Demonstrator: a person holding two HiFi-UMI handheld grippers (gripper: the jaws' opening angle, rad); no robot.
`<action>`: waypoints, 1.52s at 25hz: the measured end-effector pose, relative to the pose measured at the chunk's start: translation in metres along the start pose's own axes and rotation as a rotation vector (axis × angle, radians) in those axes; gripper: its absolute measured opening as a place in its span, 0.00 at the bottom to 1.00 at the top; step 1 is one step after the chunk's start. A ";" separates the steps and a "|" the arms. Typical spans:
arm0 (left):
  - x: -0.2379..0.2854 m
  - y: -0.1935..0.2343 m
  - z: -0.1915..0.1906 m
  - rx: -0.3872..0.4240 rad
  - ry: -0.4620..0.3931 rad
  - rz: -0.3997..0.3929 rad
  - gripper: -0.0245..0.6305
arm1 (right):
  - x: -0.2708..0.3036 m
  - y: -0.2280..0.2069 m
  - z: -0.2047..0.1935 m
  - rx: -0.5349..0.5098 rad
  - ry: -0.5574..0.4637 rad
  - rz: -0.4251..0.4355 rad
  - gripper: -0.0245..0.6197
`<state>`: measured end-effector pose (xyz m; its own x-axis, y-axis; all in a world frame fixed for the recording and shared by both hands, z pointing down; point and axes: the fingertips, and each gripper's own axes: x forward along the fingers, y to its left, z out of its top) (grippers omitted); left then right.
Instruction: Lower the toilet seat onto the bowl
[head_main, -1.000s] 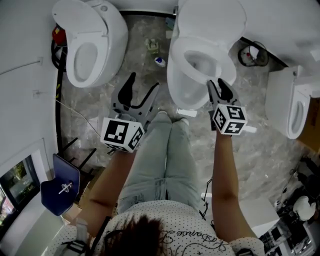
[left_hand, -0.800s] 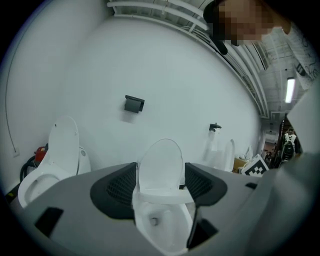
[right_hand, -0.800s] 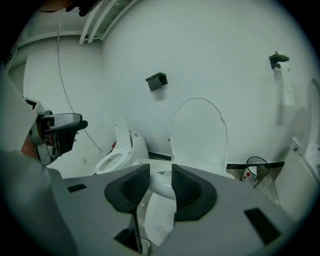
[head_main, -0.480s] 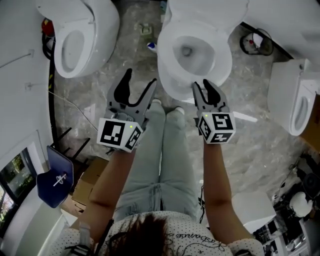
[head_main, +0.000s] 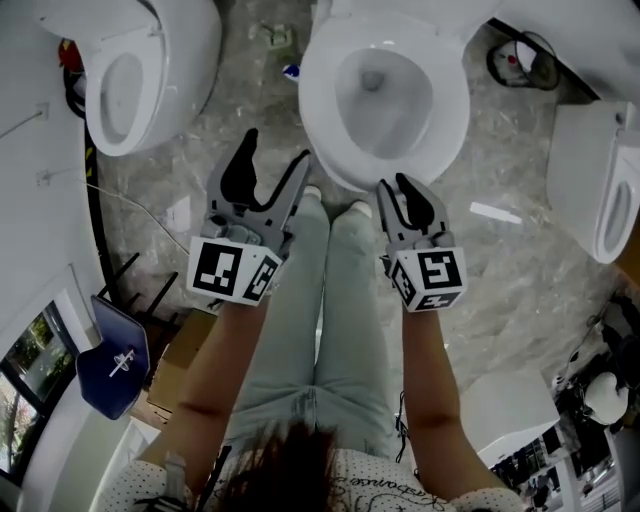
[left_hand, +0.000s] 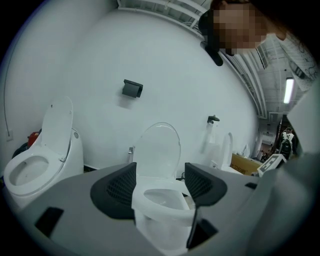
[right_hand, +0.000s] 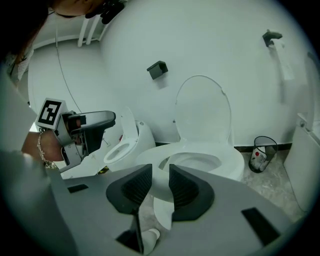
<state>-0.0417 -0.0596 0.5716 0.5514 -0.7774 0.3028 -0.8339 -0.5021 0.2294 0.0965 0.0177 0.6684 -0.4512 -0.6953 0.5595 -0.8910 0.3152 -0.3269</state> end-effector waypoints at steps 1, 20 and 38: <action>0.001 0.002 -0.007 0.002 0.007 0.000 0.47 | 0.003 0.000 -0.009 0.001 0.006 0.001 0.22; -0.004 0.029 -0.090 -0.002 0.086 -0.008 0.45 | 0.074 -0.034 -0.155 0.043 0.190 -0.067 0.15; -0.008 0.035 -0.110 0.002 0.112 -0.001 0.45 | 0.111 -0.052 -0.211 0.042 0.309 -0.074 0.14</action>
<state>-0.0721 -0.0293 0.6795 0.5517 -0.7298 0.4037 -0.8332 -0.5039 0.2276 0.0822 0.0602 0.9083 -0.3847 -0.4841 0.7859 -0.9221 0.2398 -0.3037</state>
